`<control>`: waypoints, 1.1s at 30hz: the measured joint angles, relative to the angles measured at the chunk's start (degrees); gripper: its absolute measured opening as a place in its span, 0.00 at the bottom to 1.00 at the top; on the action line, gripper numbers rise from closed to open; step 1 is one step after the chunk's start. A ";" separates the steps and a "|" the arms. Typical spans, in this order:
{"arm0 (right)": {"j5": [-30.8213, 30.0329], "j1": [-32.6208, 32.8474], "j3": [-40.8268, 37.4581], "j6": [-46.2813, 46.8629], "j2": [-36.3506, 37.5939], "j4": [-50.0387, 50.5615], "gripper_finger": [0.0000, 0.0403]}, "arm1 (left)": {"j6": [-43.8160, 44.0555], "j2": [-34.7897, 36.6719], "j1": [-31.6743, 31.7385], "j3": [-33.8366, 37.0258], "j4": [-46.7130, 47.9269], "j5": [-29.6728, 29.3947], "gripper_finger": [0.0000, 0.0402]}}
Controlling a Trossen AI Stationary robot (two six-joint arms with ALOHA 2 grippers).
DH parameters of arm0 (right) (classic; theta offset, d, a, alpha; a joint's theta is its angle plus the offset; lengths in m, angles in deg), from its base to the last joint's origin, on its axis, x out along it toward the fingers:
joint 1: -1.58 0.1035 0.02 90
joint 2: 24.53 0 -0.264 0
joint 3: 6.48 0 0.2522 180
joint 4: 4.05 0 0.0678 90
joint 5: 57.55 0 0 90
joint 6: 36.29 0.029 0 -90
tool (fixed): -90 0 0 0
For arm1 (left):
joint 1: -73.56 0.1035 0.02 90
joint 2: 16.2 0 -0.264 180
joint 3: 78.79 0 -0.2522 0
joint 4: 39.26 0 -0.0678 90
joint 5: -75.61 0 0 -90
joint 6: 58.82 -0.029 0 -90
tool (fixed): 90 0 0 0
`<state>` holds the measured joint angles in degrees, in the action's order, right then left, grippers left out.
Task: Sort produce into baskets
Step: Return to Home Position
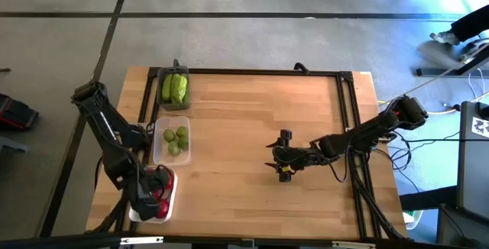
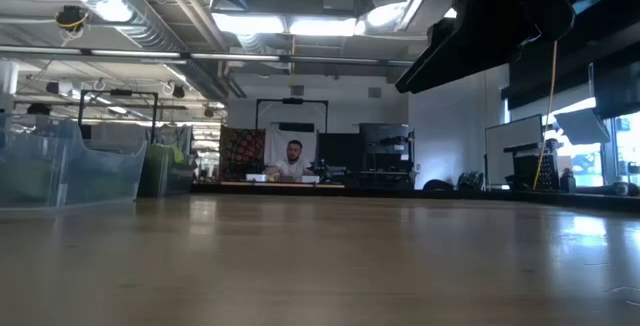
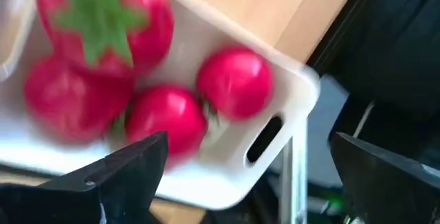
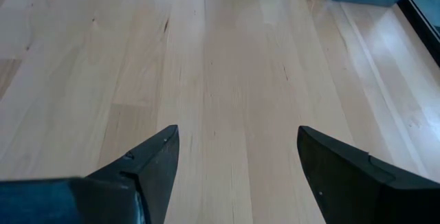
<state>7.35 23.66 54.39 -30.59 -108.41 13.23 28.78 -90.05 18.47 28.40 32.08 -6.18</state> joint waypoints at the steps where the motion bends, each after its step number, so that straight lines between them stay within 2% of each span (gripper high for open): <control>1: 0.00 0.00 0.00 0.06 0.00 0.01 0.68 | -0.40 0.85 0.34 0.00 -0.23 -1.71 0.99; 12: 0.02 0.00 0.00 1.62 0.00 -0.45 0.68 | 0.74 3.29 3.38 -0.07 -6.51 -20.50 0.99; 17: 0.17 -0.48 0.00 1.81 0.01 -0.56 0.68 | -1.82 3.27 5.99 -0.07 -5.95 -23.37 0.99; 24: 2.10 -1.24 0.00 1.83 0.09 -0.49 0.68 | -17.33 3.25 12.03 -0.04 -5.93 -28.30 0.96; 27: 3.94 -2.01 0.02 2.08 0.90 -0.35 0.68 | -25.23 3.25 15.58 -0.04 -5.97 -32.04 0.89; 33: 7.60 -4.39 0.02 1.37 4.13 1.92 0.68 | -40.97 3.25 23.05 -0.02 -6.04 -35.77 0.72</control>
<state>14.96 19.27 54.41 -29.22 -104.28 15.15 -12.19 -86.80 41.52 28.38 26.04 -41.95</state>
